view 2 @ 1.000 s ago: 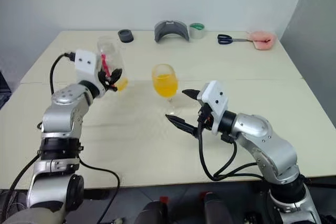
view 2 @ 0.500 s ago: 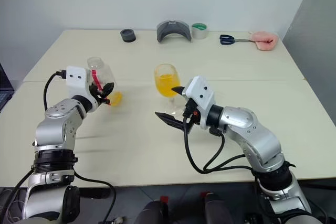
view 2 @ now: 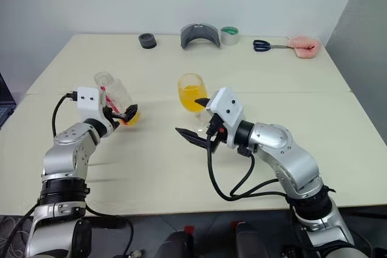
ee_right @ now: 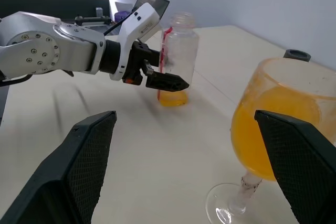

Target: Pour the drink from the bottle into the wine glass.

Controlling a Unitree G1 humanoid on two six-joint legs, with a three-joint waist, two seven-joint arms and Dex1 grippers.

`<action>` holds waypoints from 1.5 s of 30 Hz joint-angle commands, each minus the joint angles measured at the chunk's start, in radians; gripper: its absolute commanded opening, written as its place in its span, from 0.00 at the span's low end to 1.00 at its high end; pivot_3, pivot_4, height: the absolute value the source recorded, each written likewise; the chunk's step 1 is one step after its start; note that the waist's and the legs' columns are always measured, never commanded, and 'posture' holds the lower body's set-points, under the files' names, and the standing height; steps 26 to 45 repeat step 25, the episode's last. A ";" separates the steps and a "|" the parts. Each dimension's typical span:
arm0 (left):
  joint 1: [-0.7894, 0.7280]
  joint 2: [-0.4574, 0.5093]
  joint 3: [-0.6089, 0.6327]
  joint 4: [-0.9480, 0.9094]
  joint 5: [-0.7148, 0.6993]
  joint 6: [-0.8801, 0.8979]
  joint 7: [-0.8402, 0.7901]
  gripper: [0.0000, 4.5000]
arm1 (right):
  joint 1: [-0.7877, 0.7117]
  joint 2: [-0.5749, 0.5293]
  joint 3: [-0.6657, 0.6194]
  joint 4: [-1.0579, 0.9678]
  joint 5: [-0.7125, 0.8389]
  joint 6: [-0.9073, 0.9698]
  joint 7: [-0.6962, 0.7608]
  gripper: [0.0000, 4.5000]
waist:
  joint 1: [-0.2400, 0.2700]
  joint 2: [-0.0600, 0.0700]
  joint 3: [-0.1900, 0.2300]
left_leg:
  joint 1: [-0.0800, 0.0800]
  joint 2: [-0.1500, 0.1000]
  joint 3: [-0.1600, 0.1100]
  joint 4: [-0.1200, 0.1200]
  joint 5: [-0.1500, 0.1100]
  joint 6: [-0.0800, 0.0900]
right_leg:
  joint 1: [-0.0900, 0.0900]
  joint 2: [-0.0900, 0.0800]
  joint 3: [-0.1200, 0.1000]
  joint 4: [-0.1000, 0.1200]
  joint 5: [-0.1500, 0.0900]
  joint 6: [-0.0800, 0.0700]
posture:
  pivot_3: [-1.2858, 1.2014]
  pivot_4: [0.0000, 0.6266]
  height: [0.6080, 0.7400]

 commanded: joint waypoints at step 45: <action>0.581 -0.187 0.074 -0.610 -0.035 -0.177 0.118 0.99 | 0.500 0.190 -0.213 0.244 -0.282 -0.581 -0.351 1.00 | 0.005 -0.002 -0.001 | 0.004 0.001 0.004 -0.003 0.000 0.000 | 0.002 -0.003 0.002 -0.001 0.000 0.000 | 0.52 0.24 1.00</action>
